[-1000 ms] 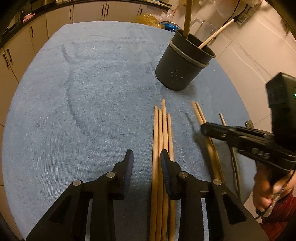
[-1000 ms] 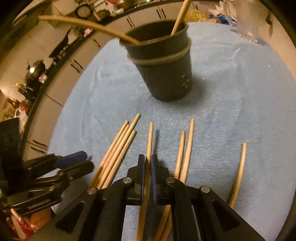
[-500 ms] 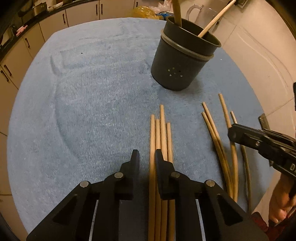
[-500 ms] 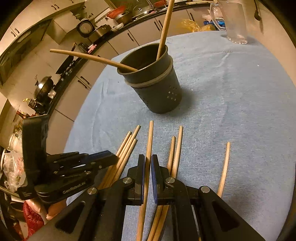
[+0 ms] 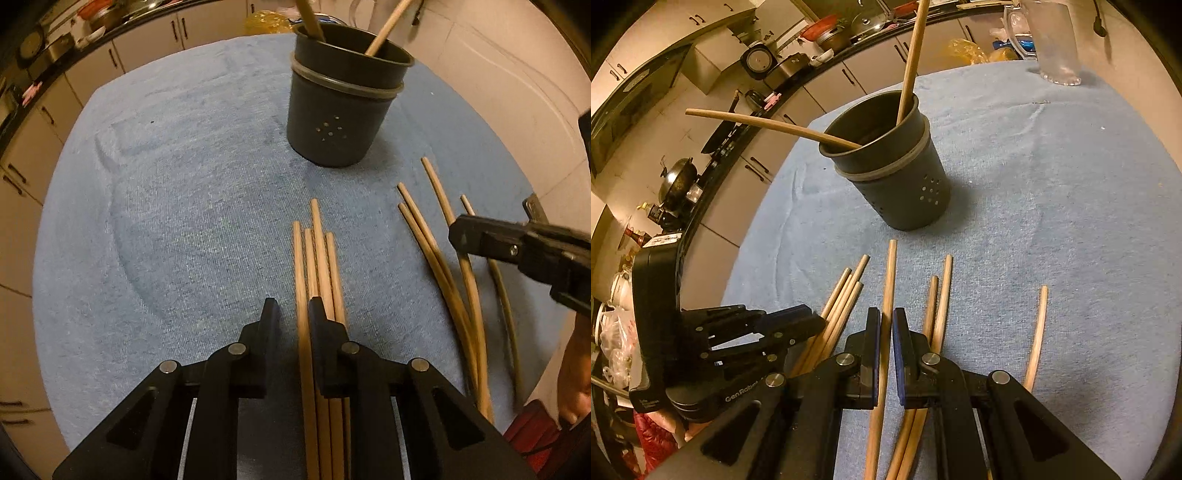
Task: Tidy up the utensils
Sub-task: 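Close the left tool on a chopstick while the right tool grasps another, then lift both held chopsticks upright and carry them toward the grey cup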
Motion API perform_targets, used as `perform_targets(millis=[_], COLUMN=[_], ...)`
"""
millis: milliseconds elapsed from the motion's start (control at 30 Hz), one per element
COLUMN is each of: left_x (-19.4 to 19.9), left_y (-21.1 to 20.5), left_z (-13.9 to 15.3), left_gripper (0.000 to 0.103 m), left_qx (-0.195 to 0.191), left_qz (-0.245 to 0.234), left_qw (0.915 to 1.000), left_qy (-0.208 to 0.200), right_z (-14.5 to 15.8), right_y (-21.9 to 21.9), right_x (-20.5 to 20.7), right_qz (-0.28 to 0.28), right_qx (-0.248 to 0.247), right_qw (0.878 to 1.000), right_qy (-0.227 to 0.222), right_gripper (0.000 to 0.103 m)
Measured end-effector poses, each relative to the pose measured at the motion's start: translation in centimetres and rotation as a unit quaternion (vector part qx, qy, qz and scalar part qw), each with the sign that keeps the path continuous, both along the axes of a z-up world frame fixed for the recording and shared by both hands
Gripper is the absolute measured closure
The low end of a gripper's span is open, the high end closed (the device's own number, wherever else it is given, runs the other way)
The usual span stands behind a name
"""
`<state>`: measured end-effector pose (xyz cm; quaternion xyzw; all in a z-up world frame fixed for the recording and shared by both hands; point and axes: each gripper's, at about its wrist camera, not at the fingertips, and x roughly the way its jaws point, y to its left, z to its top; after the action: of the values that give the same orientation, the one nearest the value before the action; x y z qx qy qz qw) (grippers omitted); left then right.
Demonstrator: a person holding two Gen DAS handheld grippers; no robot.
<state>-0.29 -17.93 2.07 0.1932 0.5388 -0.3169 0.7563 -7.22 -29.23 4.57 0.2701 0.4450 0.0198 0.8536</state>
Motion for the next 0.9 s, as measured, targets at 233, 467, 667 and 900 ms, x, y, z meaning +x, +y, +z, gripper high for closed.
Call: perform_targets(millis=[233,467,667,900], left_x=[0.4,-0.2,0.2,0.6], left_y=[-1.9,-1.8,-1.7,0.1], left_z=[0.0,-0.2,-0.1,0.0], left_gripper=[0.086,0.086,0.097,0.097], left_qx=[0.008,0.032,0.027,-0.023], left_qz=[-0.001,-0.021,0.004,0.045], left_qw=[1.0000,0.9991,0.9995,0.9987], left_qy=[-0.002,-0.017,-0.018,-0.006], right_z=[0.0,0.2,0.1,0.0], right_y=[0.2,0.5,0.8,0.9], right_x=[0.1,0.0,0.2,0.4], right_qz=[-0.004,-0.005,-0.002,-0.003], right_qx=[-0.002,-0.007,-0.006,-0.009], right_qw=[1.000,1.000,1.000,1.000], right_qy=[0.004,0.002,0.001,0.002], right_gripper=[0.096,0.096,0.096,0.096])
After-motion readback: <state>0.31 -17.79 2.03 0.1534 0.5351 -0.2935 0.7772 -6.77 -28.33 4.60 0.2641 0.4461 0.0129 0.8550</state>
